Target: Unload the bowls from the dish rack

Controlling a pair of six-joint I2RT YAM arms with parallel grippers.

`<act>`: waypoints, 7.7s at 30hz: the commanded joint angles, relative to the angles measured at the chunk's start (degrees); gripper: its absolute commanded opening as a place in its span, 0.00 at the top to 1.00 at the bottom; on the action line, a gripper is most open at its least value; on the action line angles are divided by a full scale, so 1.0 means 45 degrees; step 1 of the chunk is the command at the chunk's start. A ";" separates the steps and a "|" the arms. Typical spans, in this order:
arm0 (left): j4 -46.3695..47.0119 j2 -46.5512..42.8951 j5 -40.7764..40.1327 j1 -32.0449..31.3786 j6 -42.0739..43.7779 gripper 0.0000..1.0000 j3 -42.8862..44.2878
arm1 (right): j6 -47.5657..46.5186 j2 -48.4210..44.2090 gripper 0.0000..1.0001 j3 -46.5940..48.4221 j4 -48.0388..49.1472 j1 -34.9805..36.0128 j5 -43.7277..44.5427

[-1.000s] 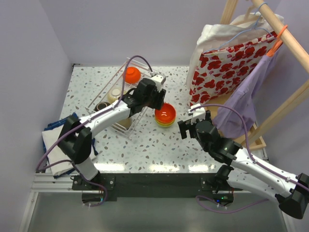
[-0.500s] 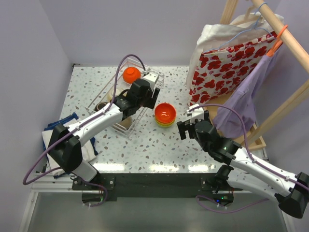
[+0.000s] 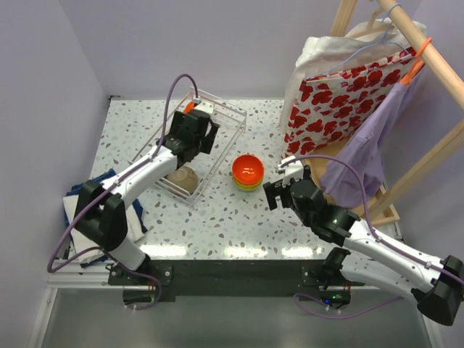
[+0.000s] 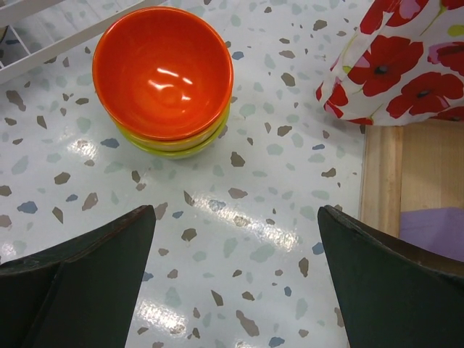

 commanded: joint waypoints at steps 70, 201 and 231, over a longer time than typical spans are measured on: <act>-0.1359 0.5044 -0.5707 -0.0215 0.2211 0.46 0.4292 | 0.0253 -0.0010 0.01 -0.0298 0.1374 0.0008 -0.0772; 0.1122 -0.3924 0.2146 0.1660 -0.0446 0.00 -0.2016 | -0.2031 1.1553 0.87 0.6889 -0.7435 -0.2257 -0.1517; 0.1806 -0.3066 0.2984 0.1660 0.0608 0.00 -0.2017 | -0.1778 0.4836 0.01 0.5895 -0.5054 -0.2257 -0.3489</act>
